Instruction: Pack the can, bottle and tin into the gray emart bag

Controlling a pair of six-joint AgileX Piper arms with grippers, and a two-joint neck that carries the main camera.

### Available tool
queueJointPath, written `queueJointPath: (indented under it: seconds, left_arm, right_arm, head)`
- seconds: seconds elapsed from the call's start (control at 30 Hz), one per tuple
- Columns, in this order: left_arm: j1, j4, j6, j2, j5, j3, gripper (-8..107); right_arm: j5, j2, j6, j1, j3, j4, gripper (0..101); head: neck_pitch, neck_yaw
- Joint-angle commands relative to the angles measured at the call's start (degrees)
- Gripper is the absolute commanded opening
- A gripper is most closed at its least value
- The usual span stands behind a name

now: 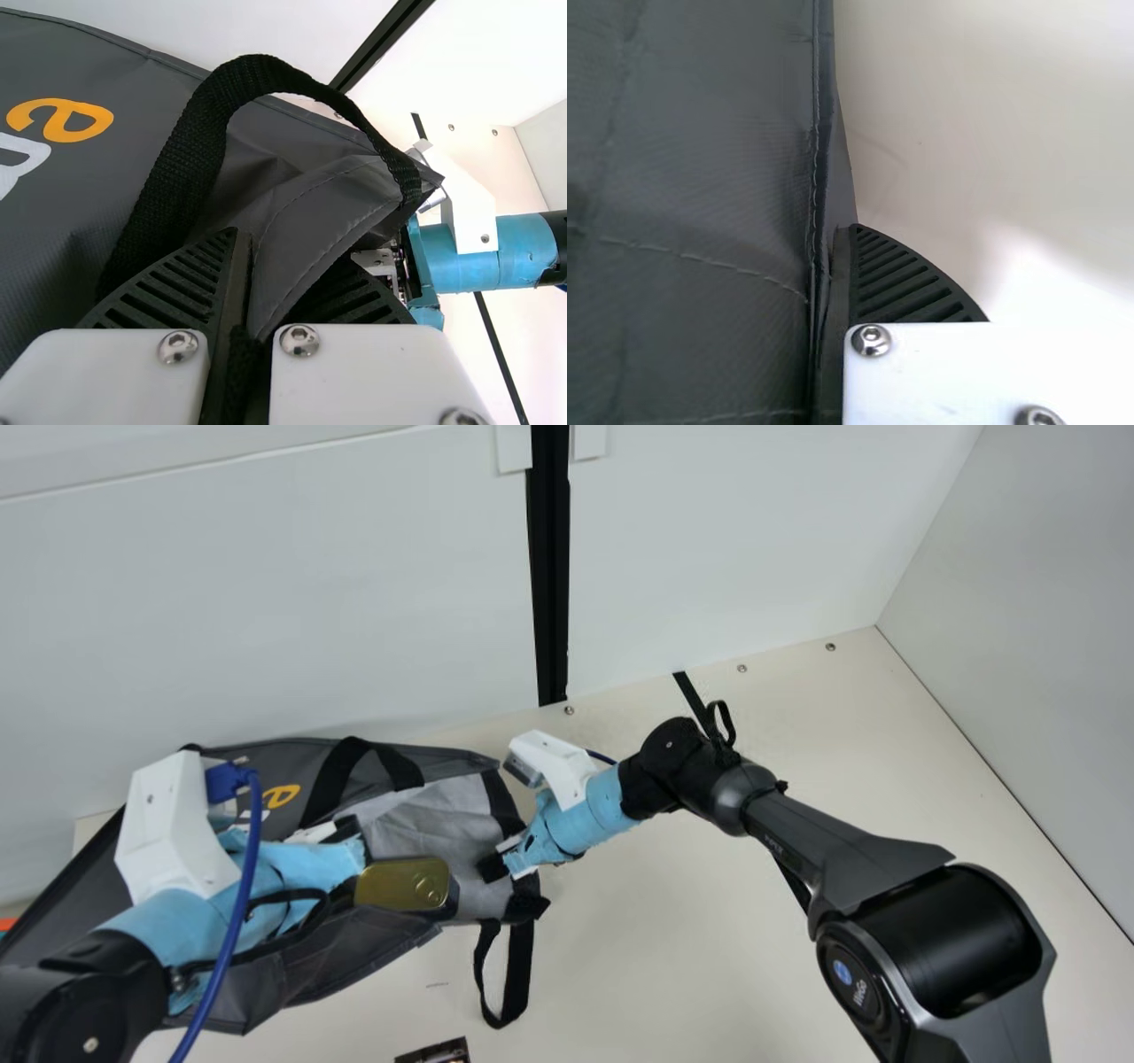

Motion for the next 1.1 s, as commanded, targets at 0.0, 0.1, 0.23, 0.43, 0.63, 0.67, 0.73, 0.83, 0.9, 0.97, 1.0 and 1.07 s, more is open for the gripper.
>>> queueJointPath:
  seconds: [0.0,0.1,0.23,0.43,0.63,0.67,0.73,0.83,0.9,0.97,1.0,1.07]
  left_arm:
    - [0.0,0.0,0.0,0.0,0.0,0.0,10]
    - [0.0,0.0,0.0,0.0,0.0,0.0,10]
    - [0.0,0.0,0.0,0.0,0.0,0.0,10]
    - [0.3,-0.4,0.5,0.0,0.0,0.0,10]
    - [0.7,-2.3,2.0,1.1,-1.8,-1.3,10]
    - [0.8,-2.7,2.3,1.2,-2.3,-1.4,10]
    - [1.0,-3.7,3.1,1.2,-3.0,-1.6,10]
    - [1.3,-5.4,4.7,0.9,-4.0,-1.7,10]
    - [1.7,-6.5,6.0,0.6,-4.5,-1.7,10]
    - [2.0,-7.5,7.3,0.3,-4.9,-1.9,10]
    - [2.2,-8.0,8.0,0.1,-4.9,-2.1,10]
    - [2.7,-9.0,9.4,-0.3,-5.0,-2.3,10]
  right_arm:
    - [1.2,0.0,0.3,-0.4,0.2,0.9,0]
    - [3.1,-0.2,0.8,-1.2,0.5,2.4,0]
    - [5.9,-0.6,1.5,-2.5,0.8,4.5,0]
    - [10.2,-2.0,2.4,-4.6,1.1,7.5,0]
    - [13.9,-4.0,3.1,-6.6,1.2,9.6,0]
    - [14.0,-4.4,3.1,-6.6,1.5,10.2,0]
    - [14.0,-5.3,3.1,-6.5,2.2,11.3,0]
    - [14.0,-6.9,3.2,-6.4,3.2,12.8,0]
    - [14.0,-8.0,3.4,-6.4,3.8,13.8,0]
    - [14.0,-9.2,3.7,-6.3,4.3,14.7,0]
    - [14.0,-9.8,3.9,-6.3,4.5,15.1,0]
    - [14.0,-11.1,4.4,-6.3,4.8,15.9,0]
  head:
    - [-1.3,0.0]
    - [-1.3,0.0]
    - [-1.3,0.0]
    - [-1.3,0.0]
    - [-1.3,0.0]
    - [-1.3,0.0]
    - [-1.3,0.0]
    - [-1.3,0.0]
    - [-1.3,0.0]
    - [-1.3,0.0]
    - [-1.3,0.0]
    - [-1.3,0.0]
